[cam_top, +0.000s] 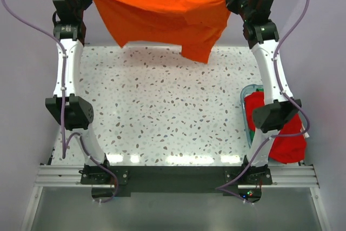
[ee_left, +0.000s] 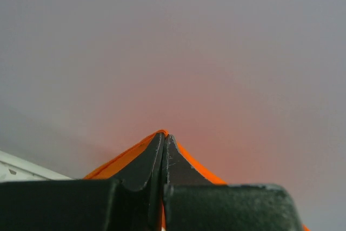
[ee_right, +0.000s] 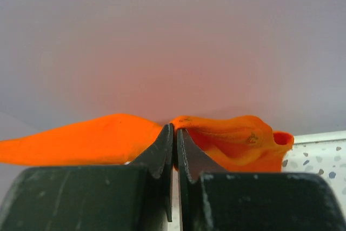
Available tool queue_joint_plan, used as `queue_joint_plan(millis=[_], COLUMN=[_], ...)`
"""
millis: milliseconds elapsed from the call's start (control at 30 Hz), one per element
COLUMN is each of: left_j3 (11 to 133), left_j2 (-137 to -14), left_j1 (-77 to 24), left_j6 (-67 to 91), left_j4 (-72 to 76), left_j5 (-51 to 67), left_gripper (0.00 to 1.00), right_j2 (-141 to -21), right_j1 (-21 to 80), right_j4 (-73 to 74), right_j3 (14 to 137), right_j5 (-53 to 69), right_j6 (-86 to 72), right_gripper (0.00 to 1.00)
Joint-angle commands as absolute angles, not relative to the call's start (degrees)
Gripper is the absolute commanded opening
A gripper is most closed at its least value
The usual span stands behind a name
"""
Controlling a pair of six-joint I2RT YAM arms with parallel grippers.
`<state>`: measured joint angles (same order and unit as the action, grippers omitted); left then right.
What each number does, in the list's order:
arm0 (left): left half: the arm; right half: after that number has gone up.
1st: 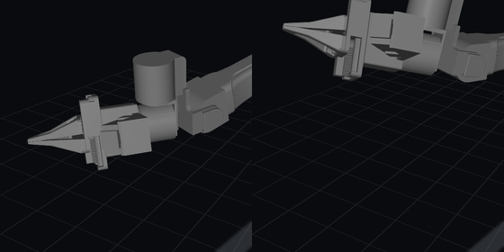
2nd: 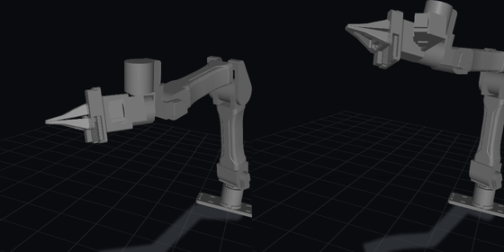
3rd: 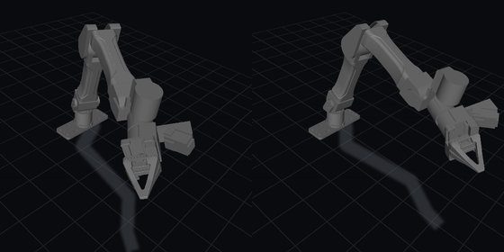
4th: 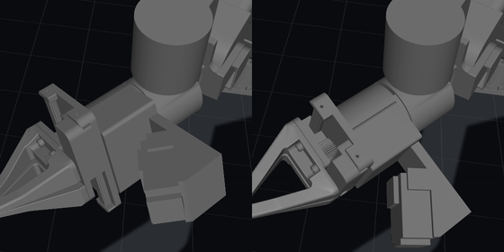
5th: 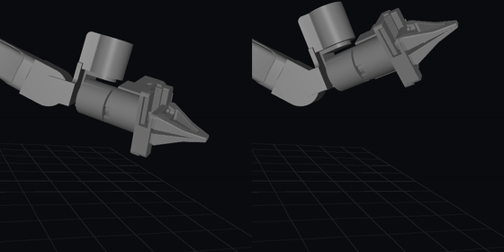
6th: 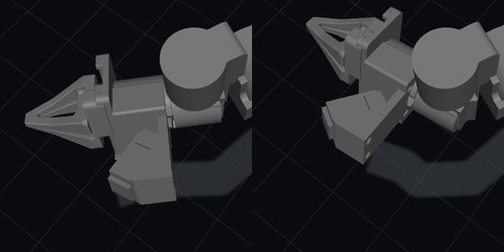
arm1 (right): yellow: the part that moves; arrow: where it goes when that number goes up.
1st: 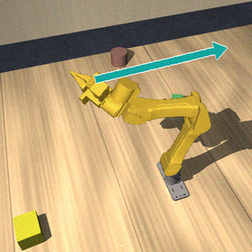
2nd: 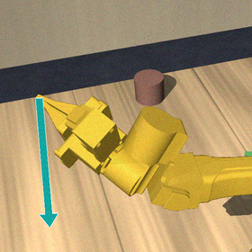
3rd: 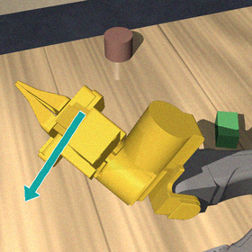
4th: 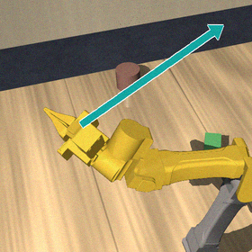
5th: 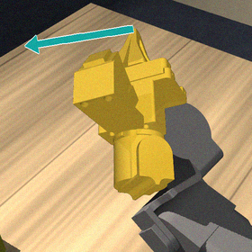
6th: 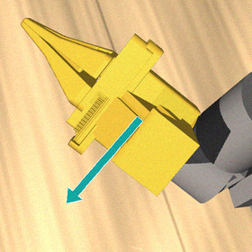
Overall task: Fold and stack the t-shirts
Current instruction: Flatten the tshirt out
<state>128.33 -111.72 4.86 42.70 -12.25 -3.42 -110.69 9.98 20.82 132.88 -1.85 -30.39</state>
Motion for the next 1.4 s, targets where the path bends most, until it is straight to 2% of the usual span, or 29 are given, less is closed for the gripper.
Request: queue_joint_plan(millis=[0, 300, 533, 800, 933, 1167, 1267, 1367], left_j3=[126.85, 93.2, 67.1, 50.63, 44.23, 38.24, 37.88, 39.28], left_j2=[-108.29, -95.37, -86.32, -79.81, -77.09, -73.39, -73.56, -74.26], left_j1=[7.38, 8.09, 8.17, 8.17, 8.09, 8.17, 8.09, 8.17], left_j6=[43.42, 45.09, 47.72, 48.78, 48.95, 48.34, 47.37, 46.67], left_j4=[-6.07, -1.5, -0.88, -3.69, -5.18, -4.31, -3.96, -4.31], left_j5=[-2.2, -2.29, -2.37, -4.39, -5.53, -5.01, -4.49, -4.39], left_gripper=[0.0, 0.0, 0.0, 0.0, 0.0, 0.0, 0.0, 0.0], right_j2=[-104.35, -95.37, -91.41, -92.81, -92.29, -87.55, -88.59, -90.17], right_j1=[8.79, 6.5, 4.92, 4.22, 4.13, 4.04, 4.04, 4.13], right_j4=[12.85, 11.16, 15.11, 18.81, 19.51, 19.6, 20.82, 22.15], right_j3=[126.7, 96.82, 78.07, 61.11, 56.35, 54.92, 59.21, 63.35], right_j5=[-1.32, 1.93, 3.69, 4.66, 3.17, 2.11, 2.46, 2.81], right_j6=[-30.85, -34.8, -35.86, -35.51, -34.37, -32.79, -31.99, -32.52], right_gripper=[0.0, 0.0, 0.0, 0.0, 0.0, 0.16, 0.16, 0.11])
